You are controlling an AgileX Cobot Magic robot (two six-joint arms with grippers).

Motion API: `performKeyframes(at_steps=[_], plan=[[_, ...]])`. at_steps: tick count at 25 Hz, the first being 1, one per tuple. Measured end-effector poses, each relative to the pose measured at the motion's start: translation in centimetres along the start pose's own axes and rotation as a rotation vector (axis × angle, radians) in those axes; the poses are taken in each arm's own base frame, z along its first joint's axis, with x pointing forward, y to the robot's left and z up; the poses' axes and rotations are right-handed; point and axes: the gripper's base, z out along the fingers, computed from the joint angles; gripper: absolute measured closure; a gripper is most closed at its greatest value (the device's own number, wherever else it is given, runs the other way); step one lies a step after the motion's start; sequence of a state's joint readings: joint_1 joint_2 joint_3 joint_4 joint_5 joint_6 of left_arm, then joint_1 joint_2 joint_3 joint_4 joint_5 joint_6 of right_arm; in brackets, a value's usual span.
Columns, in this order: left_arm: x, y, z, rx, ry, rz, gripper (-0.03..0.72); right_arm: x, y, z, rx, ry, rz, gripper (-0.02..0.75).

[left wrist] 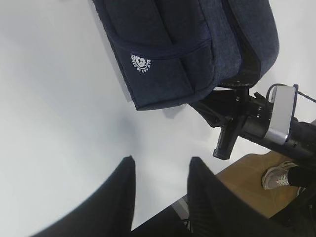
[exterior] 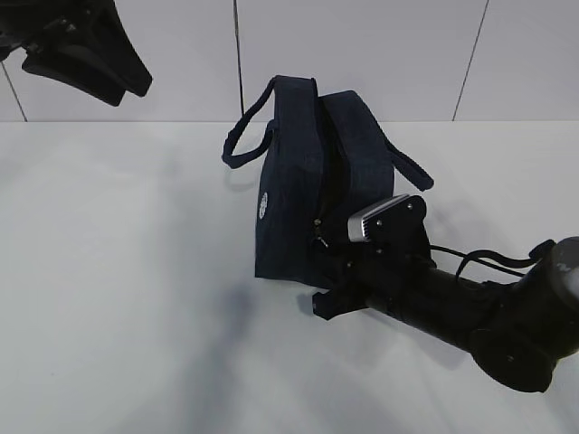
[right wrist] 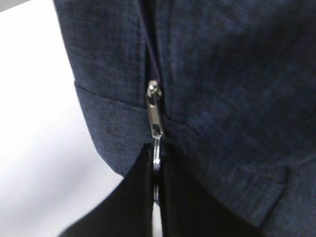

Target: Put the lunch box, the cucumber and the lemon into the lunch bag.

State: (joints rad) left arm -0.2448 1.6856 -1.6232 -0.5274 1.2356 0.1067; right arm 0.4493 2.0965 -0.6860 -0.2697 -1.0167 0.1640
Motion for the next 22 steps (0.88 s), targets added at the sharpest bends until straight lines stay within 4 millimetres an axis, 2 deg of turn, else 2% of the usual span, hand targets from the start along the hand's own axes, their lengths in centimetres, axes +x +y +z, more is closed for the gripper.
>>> performKeyframes(at_steps=[6, 11, 17, 22], plan=[[0.3, -0.9, 0.6, -0.017, 0.02, 0.041, 0.44, 0.0, 0.1, 0.0, -0.007, 0.014, 0.032, 0.738], [0.8, -1.9, 2.0, -0.092, 0.069, 0.128, 0.44, -1.2, 0.5, -0.5, -0.034, 0.028, 0.048, 0.738], [1.2, -2.7, 2.9, -0.165, 0.102, 0.212, 0.443, -1.9, 0.8, -1.6, -0.038, 0.026, 0.044, 0.738], [1.4, -3.4, 3.2, -0.163, 0.113, 0.265, 0.48, -2.0, 1.0, -2.8, -0.035, 0.042, 0.045, 0.738]])
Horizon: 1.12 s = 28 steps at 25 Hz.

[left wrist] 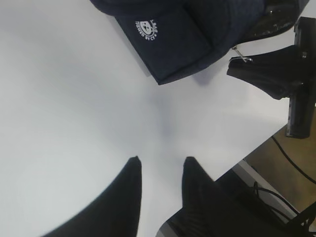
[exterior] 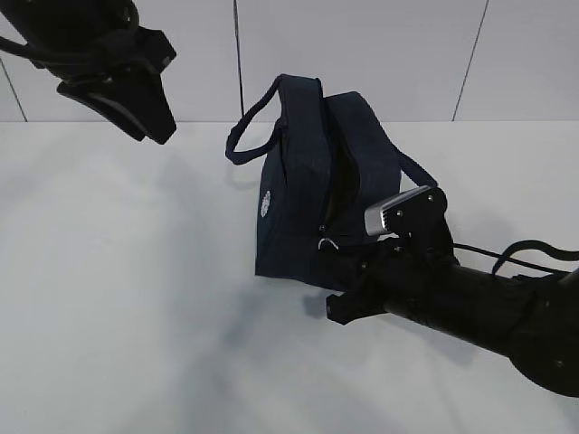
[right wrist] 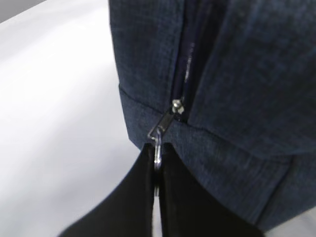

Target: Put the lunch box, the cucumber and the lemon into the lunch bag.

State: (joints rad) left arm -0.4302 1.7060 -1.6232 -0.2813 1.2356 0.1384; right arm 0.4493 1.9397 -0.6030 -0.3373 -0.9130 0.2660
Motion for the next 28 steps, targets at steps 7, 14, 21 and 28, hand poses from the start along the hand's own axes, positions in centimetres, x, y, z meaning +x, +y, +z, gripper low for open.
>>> performKeyframes(at_steps=[7, 14, 21, 28], plan=[[-0.2, -0.2, 1.3, 0.033, 0.027, 0.003, 0.501, -0.6, 0.3, -1.2, 0.005, 0.001, -0.005, 0.738], [1.5, 0.4, 4.6, 0.039, 0.129, -0.026, 0.435, -1.3, 0.3, -1.6, 0.018, -0.003, -0.008, 0.738], [3.5, -0.5, 8.4, 0.052, 0.125, 0.076, 0.422, -1.4, 0.3, -1.6, 0.02, -0.001, -0.01, 0.738], [3.9, -2.7, 11.0, 0.036, 0.0, 0.235, 0.421, -1.4, 0.3, -1.6, 0.02, 0.001, -0.01, 0.738]])
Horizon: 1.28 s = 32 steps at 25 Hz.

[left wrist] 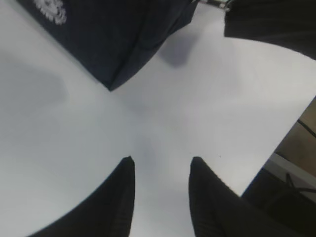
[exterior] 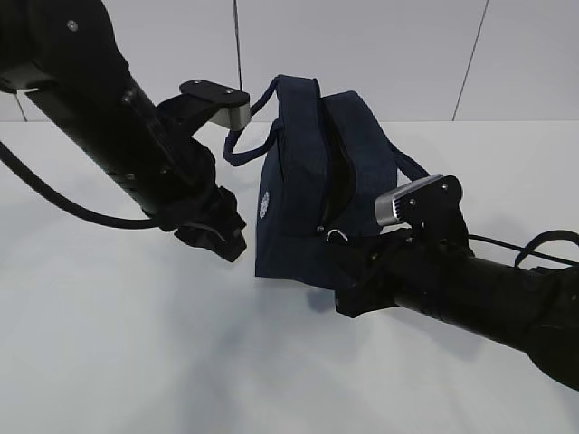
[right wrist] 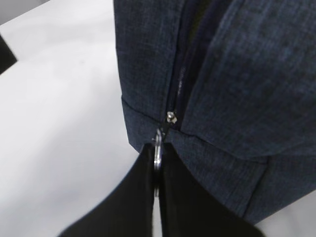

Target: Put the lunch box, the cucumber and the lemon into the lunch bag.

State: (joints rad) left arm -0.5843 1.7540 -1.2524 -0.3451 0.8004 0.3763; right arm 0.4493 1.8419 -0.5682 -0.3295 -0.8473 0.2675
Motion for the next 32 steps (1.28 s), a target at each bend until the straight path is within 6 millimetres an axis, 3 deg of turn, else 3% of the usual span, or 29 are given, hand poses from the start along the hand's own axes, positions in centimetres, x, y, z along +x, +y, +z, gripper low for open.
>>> performKeyframes(at_steps=[5, 15, 30, 32], plan=[[-0.6, -0.2, 1.0, -0.037, -0.087, 0.076, 0.421, 0.0, 0.0, 0.0, 0.0, 0.001, 0.0, 0.738], [-0.6, 0.6, 5.2, -0.008, -0.081, 0.109, 0.421, 0.0, -0.1, 0.0, 0.011, -0.002, 0.013, 0.738], [-1.5, 0.4, 7.6, -0.02, -0.194, 0.097, 0.421, 0.0, -0.1, 0.0, 0.016, -0.003, 0.02, 0.738], [-1.6, 0.3, 8.0, -0.029, -0.205, 0.099, 0.449, 0.0, -0.2, 0.0, 0.018, -0.003, 0.021, 0.738]])
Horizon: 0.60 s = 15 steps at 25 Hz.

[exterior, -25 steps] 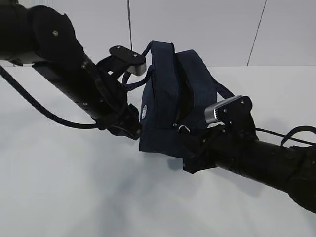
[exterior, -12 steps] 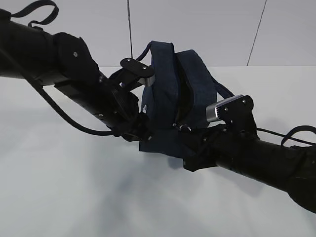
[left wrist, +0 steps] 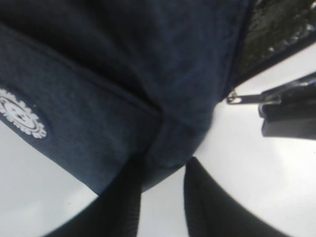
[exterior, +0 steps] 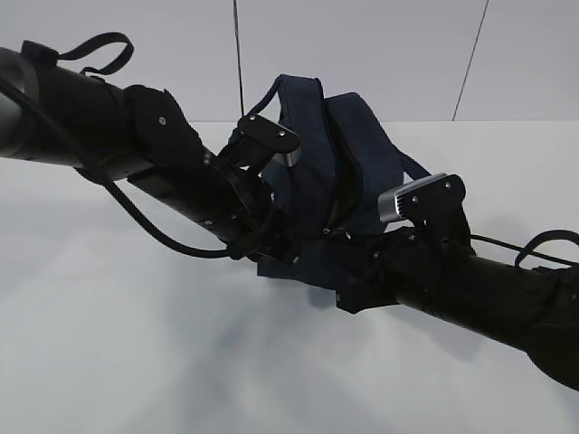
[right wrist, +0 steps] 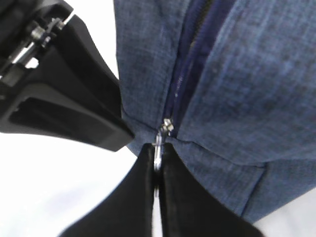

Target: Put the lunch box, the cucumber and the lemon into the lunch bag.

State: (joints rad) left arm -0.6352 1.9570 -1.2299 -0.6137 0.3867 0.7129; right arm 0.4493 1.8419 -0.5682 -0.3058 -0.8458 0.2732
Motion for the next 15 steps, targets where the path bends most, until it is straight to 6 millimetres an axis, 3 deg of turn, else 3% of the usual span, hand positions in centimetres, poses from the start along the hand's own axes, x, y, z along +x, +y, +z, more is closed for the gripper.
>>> performKeyframes(at_steps=[3, 5, 15], plan=[[0.0, 0.0, 0.3, -0.005, -0.004, 0.0, 0.611, 0.0, 0.0, 0.0, 0.0, 0.0, 0.0, 0.738], [0.0, 0.0, 0.3, -0.008, -0.007, 0.0, 0.676, 0.0, 0.0, 0.0, 0.0, 0.0, 0.0, 0.738], [0.0, 0.0, 0.3, -0.005, -0.014, -0.017, 0.697, -2.2, 0.2, -1.0, 0.012, -0.071, -0.003, 0.738]])
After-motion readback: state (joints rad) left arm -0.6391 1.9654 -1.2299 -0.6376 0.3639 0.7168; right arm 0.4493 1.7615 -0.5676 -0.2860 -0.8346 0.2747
